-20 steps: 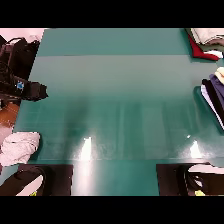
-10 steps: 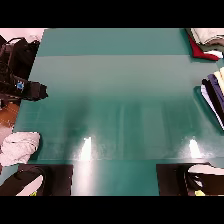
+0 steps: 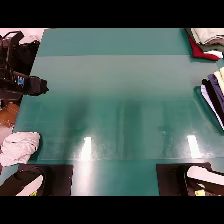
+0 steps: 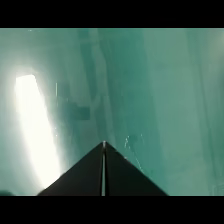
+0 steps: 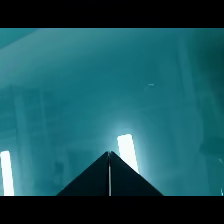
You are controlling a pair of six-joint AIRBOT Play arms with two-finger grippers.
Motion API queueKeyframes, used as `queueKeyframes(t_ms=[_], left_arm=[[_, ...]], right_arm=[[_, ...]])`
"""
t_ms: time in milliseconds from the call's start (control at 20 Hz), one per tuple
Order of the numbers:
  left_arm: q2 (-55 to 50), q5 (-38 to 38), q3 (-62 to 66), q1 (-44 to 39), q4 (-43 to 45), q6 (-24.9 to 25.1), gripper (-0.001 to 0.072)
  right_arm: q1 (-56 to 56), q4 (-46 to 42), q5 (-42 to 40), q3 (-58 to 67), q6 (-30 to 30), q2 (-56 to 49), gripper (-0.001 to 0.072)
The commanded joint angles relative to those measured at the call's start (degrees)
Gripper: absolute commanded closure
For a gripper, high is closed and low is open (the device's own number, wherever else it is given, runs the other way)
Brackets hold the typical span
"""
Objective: Fold the shirts.
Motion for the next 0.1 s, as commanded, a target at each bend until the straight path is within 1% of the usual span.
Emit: queueKeyframes(t_ms=[0,50], left_arm=[[-0.02,1.7,-0.02,0.0,0.02,0.0,0.0675],[-0.02,1.7,-0.02,0.0,0.02,0.0,0.0675]], right_arm=[[8.5,0.63,-2.71,-0.02,-0.02,2.12,0.0697],[9.9,0.72,-2.93,-0.02,0.0,2.14,0.0697]])
